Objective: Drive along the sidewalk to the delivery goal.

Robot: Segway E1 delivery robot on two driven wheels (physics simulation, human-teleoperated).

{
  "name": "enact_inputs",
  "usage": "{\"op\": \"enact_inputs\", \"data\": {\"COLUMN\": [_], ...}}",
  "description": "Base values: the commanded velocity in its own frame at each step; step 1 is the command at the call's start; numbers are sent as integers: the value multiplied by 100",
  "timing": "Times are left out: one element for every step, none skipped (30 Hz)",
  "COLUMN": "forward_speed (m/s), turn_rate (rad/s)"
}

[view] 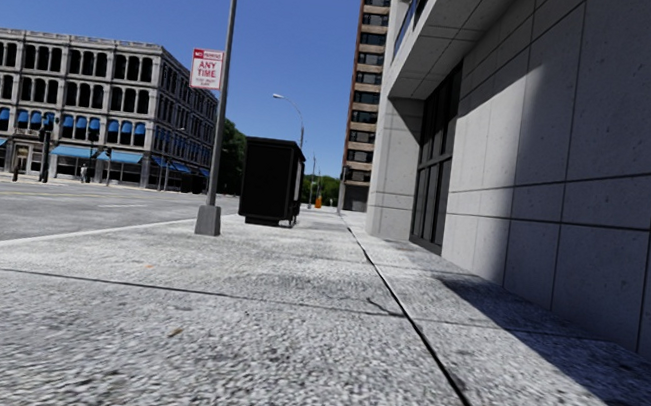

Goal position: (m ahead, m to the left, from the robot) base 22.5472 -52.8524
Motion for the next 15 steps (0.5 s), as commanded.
{"op": "enact_inputs", "data": {"forward_speed": [200, 200, 200, 200, 200, 200, 200, 200, 200, 200, 200, 200, 200, 200, 200], "turn_rate": [0, 0, 0, 0, 0, 0, 0, 0, 0, 0, 0, 0, 0, 0, 0]}}
